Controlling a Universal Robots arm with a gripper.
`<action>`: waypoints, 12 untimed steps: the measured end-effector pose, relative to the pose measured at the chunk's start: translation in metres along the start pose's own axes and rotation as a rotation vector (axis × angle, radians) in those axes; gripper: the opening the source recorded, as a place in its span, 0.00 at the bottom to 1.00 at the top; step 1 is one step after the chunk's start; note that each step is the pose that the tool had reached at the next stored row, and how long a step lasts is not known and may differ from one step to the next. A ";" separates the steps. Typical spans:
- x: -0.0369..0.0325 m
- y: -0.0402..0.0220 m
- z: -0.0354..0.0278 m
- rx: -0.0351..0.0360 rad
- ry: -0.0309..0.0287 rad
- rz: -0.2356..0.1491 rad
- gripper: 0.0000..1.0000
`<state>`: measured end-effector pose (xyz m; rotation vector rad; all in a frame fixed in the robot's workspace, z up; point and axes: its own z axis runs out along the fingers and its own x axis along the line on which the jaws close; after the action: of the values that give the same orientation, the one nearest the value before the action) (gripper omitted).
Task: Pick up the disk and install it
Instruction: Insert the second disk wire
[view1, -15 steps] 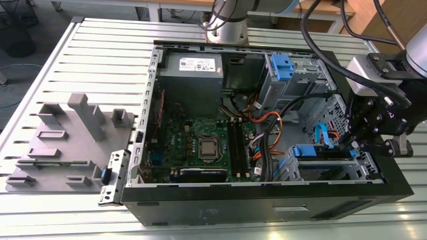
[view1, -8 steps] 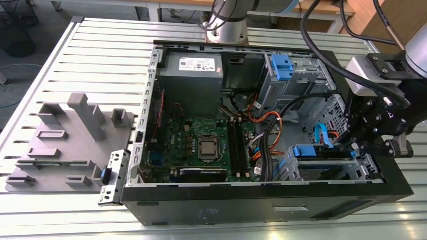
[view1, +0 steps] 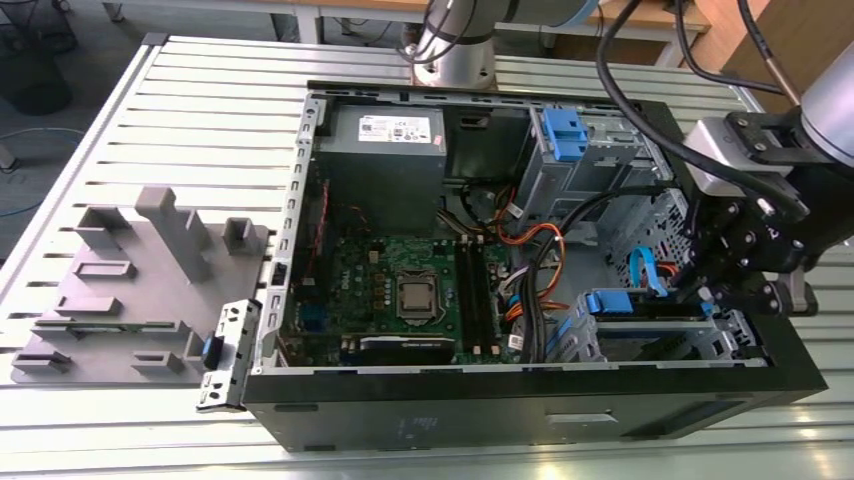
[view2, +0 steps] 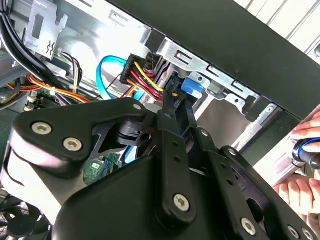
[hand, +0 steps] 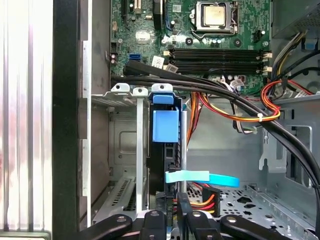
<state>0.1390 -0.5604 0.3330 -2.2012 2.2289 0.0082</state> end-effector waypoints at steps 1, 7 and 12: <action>-0.0003 -0.0002 0.0001 0.0000 -0.0001 0.000 0.24; -0.0007 -0.0065 0.0000 -0.0078 0.0002 0.000 0.24; -0.0007 -0.0065 0.0000 -0.0080 0.0002 0.000 0.24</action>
<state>0.1455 -0.5598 0.3330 -2.2053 2.2328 0.0169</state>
